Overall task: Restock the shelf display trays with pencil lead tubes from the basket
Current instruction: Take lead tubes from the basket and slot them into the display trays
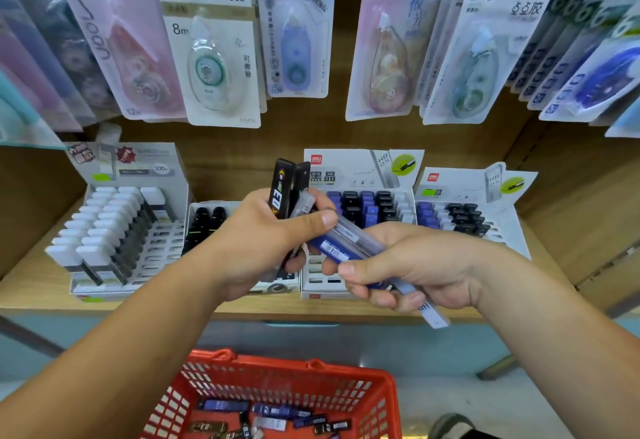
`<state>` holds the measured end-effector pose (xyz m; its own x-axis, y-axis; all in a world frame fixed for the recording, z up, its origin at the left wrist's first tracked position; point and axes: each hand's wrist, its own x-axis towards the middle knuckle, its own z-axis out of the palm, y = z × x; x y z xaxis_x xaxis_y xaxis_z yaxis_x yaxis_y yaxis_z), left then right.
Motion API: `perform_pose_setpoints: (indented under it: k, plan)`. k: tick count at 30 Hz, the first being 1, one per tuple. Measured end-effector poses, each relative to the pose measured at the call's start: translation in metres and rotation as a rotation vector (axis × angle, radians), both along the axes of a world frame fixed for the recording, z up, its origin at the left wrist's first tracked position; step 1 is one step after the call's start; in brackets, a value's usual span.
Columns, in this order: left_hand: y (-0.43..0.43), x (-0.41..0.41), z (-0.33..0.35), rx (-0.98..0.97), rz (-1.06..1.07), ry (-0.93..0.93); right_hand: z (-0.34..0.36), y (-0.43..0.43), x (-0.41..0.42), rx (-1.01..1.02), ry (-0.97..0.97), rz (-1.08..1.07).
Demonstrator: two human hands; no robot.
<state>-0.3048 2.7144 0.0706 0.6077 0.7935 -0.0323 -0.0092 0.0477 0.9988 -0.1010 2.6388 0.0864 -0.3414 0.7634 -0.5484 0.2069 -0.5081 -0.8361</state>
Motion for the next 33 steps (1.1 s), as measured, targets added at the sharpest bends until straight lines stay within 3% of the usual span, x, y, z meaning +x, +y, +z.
perform_pose_setpoints:
  k: [9, 14, 18, 23, 28, 33]
  plan:
    - [0.014, -0.013, -0.009, -0.009, 0.187, -0.037, -0.011, -0.002, 0.009, 0.005, -0.037, -0.051]
    - [0.018, -0.024, -0.011, -0.107, 0.387, -0.104, -0.006, -0.002, 0.019, 0.004, -0.025, -0.308]
    - [0.007, -0.017, -0.014, -0.221, 0.348, -0.13, -0.006, 0.002, 0.012, 0.188, 0.018, -0.545]
    - [-0.001, -0.01, -0.016, -0.263, 0.294, -0.168, -0.012, 0.005, 0.001, 0.267, 0.021, -0.533]
    - [-0.003, -0.012, -0.019, -0.186, 0.261, -0.079, -0.013, 0.006, -0.001, 0.338, -0.03, -0.585]
    - [0.002, -0.015, -0.029, -0.107, 0.324, -0.014, -0.01, 0.007, 0.007, 0.364, 0.039, -0.698]
